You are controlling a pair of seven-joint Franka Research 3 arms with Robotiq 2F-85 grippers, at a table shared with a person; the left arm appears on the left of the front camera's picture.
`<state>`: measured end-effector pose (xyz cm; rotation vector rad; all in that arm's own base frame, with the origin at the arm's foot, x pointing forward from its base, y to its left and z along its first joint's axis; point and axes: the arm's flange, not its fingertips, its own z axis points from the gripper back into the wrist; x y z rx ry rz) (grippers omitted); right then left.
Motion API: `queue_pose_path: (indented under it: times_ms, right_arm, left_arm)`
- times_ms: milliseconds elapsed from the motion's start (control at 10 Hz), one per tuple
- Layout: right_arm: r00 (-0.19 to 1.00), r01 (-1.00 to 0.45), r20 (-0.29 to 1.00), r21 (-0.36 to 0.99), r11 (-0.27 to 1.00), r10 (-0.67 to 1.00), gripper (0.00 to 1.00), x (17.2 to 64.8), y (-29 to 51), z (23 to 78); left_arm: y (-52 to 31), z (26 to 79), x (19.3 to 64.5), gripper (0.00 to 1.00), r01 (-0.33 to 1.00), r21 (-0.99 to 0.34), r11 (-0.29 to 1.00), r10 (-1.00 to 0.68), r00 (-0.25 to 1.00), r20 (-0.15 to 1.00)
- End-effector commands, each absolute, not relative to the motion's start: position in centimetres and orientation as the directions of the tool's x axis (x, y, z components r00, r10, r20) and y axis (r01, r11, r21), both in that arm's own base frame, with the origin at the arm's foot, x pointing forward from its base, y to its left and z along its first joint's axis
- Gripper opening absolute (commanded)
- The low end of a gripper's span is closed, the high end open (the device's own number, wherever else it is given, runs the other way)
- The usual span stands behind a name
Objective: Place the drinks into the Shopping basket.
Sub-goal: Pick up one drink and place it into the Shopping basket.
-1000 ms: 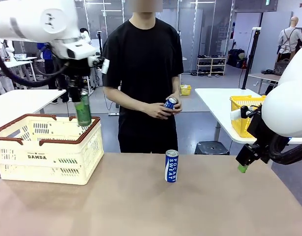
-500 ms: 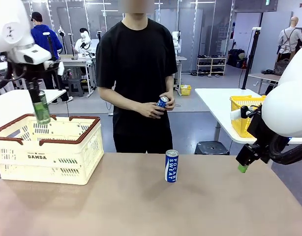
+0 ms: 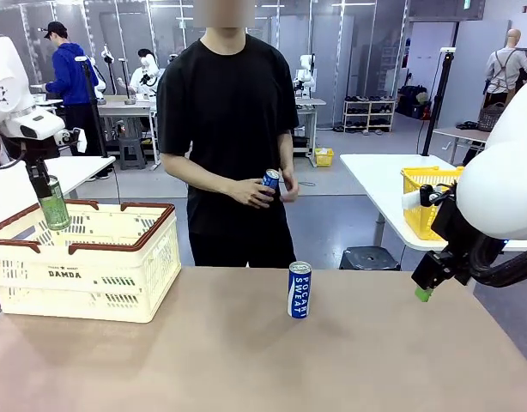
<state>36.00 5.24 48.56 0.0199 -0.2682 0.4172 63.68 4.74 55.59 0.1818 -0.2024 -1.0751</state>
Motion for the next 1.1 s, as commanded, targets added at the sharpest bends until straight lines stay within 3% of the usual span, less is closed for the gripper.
queue_pose_path:
  times_ms: [0,100,200,500,1000]
  right_arm:
    - [0.88,-0.402,0.262,-0.032,0.915,0.395,1.0,36.0,5.1,48.5]
    - [0.88,-0.402,0.262,-0.032,0.915,0.395,1.0,36.0,5.1,48.5]
    - [0.88,-0.402,0.262,-0.032,0.915,0.395,1.0,36.0,5.1,48.5]
    - [0.88,-0.402,0.262,-0.032,0.915,0.395,1.0,36.0,5.1,48.5]
    - [0.88,-0.402,0.262,-0.032,0.915,0.395,1.0,36.0,5.1,48.5]
  left_arm:
    - [6.2,54.2,63.9,0.59,0.858,0.224,0.462,-0.886,0.434,0.164]
    - [6.6,53.8,64.0,0.59,0.853,0.221,0.473,-0.879,0.441,0.18]
    - [5.6,54.6,64.0,0.59,0.853,0.228,0.47,-0.882,0.459,0.103]
    - [5.6,54.6,64.0,0.59,0.853,0.228,0.47,-0.882,0.459,0.103]
    - [5.8,49.4,65.5,0.59,0.91,0.138,0.391,-0.917,0.372,0.143]
